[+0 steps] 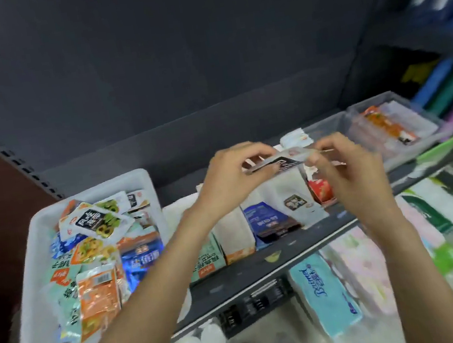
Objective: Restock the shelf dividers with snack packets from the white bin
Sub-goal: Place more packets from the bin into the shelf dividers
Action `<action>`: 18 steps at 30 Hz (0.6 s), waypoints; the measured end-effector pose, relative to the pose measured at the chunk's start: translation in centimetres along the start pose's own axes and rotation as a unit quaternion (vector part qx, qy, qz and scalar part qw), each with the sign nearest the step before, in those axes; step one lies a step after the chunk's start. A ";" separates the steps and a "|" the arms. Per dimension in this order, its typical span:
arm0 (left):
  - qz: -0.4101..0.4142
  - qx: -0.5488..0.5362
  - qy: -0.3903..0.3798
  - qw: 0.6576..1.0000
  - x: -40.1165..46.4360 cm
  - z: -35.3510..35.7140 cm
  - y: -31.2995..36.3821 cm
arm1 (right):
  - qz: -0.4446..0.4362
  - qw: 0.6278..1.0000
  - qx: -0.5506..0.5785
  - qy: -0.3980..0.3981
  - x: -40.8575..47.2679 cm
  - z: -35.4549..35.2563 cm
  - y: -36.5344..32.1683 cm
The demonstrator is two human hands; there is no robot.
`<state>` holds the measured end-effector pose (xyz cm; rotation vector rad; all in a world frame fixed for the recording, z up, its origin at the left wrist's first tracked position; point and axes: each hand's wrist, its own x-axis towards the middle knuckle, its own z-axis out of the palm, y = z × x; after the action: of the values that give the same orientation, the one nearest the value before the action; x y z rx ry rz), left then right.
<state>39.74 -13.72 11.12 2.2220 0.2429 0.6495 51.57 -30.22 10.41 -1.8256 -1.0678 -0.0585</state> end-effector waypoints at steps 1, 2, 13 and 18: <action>0.016 0.017 -0.012 1.000 1.1 2.0 0.0 | 0.015 0.999 -0.032 0.028 -0.4 -0.9 1.6; 0.028 0.038 -0.018 0.999 2.1 4.0 -0.2 | 0.029 0.997 -0.053 0.054 -0.7 -1.6 3.2; -0.019 0.205 -0.051 0.977 1.4 12.7 -6.0 | 0.095 0.986 -0.130 0.043 -4.2 1.7 11.7; 0.002 0.283 -0.130 0.950 1.1 12.3 -7.4 | 0.023 0.971 -0.234 -0.051 -2.9 3.1 13.1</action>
<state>47.38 -16.30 -0.83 2.8273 0.3185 0.2969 57.49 -31.43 -1.92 -2.2962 -1.1495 -0.2058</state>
